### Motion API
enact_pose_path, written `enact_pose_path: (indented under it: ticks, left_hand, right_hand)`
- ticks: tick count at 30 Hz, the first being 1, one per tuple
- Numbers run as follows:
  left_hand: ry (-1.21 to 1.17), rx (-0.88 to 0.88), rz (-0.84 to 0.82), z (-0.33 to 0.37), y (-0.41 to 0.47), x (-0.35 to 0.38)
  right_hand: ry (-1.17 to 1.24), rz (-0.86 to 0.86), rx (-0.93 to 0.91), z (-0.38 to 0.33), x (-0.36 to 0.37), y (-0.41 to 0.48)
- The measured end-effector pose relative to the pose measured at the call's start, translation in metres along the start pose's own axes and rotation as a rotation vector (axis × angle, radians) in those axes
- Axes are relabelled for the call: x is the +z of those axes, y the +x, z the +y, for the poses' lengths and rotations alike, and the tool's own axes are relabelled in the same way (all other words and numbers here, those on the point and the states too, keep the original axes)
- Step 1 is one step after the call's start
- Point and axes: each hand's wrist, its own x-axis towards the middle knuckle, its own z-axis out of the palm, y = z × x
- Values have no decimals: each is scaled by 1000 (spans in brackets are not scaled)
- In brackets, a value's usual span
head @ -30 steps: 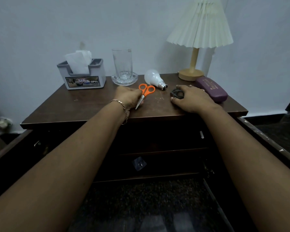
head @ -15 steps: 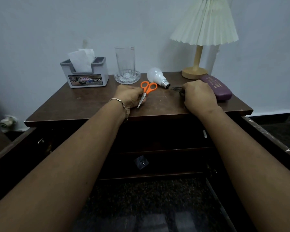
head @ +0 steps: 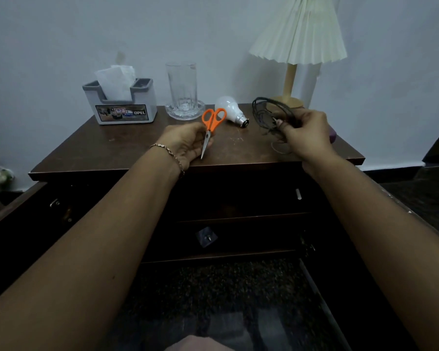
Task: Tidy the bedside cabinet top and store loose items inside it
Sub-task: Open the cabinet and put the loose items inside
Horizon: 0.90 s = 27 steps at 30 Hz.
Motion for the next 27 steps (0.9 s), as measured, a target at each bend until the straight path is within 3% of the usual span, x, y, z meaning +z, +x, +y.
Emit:
enact_pose_path:
  ticks: [3,8,13,18,23,27]
  left_hand:
    - [-41,-38,-58,-2,-23,-3]
    - [-75,-80,-131,-7,-65,-28]
    - [-1,-158,-125,-25,-100,-79]
    - [-26,-270,12,-58,-112,-138]
    - [-84,-326,65,-84,-96,-164]
    - [-144,-337,100,-102,-74,-175]
  right_hand:
    - [437,-153,196,-8,1,-13]
    - [674,-377,386,-13,3,-35]
    - [573,-598,482,-11,3,-64]
    - [436,-788,551,12,22,-89]
    - [406,-862,650,44,59,-106]
    - [382,-809,735,68,89,-105]
